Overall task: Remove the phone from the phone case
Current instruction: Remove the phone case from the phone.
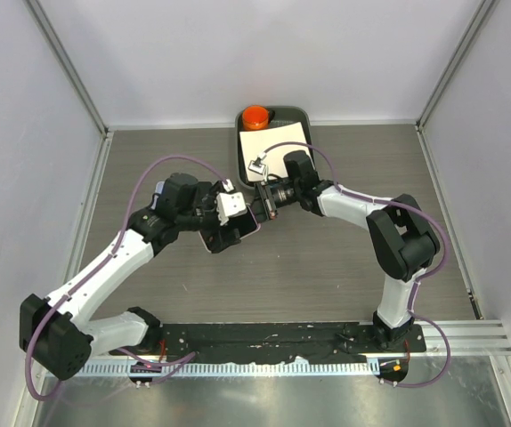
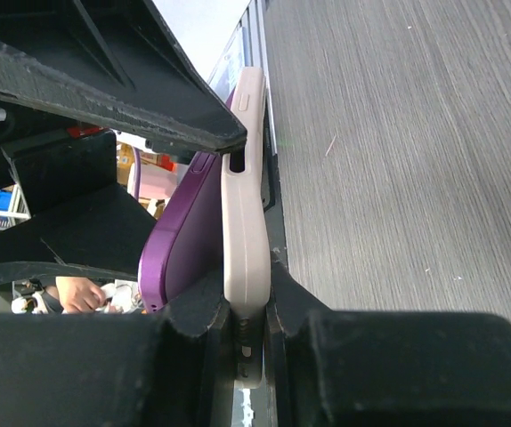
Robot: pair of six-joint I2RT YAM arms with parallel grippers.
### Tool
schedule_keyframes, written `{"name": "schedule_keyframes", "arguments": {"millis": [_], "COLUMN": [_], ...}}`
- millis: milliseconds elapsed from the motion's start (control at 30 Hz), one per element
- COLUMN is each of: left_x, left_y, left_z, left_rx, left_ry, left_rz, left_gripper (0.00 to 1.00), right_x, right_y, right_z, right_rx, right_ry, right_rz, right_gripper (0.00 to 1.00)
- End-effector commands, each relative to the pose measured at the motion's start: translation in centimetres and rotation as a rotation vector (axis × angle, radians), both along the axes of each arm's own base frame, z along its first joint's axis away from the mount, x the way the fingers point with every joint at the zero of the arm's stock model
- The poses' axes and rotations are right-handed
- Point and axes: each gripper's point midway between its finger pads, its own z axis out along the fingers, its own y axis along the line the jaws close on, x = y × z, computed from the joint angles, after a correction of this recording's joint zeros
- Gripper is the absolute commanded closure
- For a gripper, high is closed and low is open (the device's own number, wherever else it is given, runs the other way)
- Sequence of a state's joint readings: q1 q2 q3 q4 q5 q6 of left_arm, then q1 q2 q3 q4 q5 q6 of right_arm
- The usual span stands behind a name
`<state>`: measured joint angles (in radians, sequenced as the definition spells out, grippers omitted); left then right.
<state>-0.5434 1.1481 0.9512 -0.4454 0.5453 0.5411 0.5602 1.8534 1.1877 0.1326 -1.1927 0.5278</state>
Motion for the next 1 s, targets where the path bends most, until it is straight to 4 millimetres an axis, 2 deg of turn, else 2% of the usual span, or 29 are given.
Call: {"name": "schedule_keyframes", "arguments": {"millis": [0, 400, 633, 667, 767, 967], "left_x": [0.2, 0.6, 0.7, 0.6, 0.4, 0.5], "left_y": [-0.3, 0.0, -0.7, -0.8, -1.3, -1.9], "left_z": [-0.2, -1.8, -1.4, -1.3, -0.8, 0.2], "left_rx": [0.021, 0.059, 0.02, 0.013, -0.021, -0.062], "left_ry": [-0.044, -0.066, -0.055, -0.048, -0.037, -0.022], "left_rz": [-0.025, -0.008, 0.001, -0.001, -0.013, -0.008], "left_gripper": [0.0, 0.0, 0.11, 0.11, 0.0, 0.0], "right_x": [-0.2, -0.3, -0.3, -0.3, -0.2, -0.2], "right_y": [0.5, 0.5, 0.5, 0.5, 0.6, 0.6], "right_z": [3.3, 3.8, 3.7, 3.7, 3.6, 3.4], "right_rx": [0.079, 0.089, 0.088, 0.088, 0.085, 0.084], "right_ry": [-0.045, -0.045, -0.044, -0.042, -0.039, -0.036], "right_rz": [0.059, 0.065, 0.063, 0.063, 0.06, 0.063], "right_gripper": [0.99, 0.99, 0.99, 0.99, 0.99, 0.99]}}
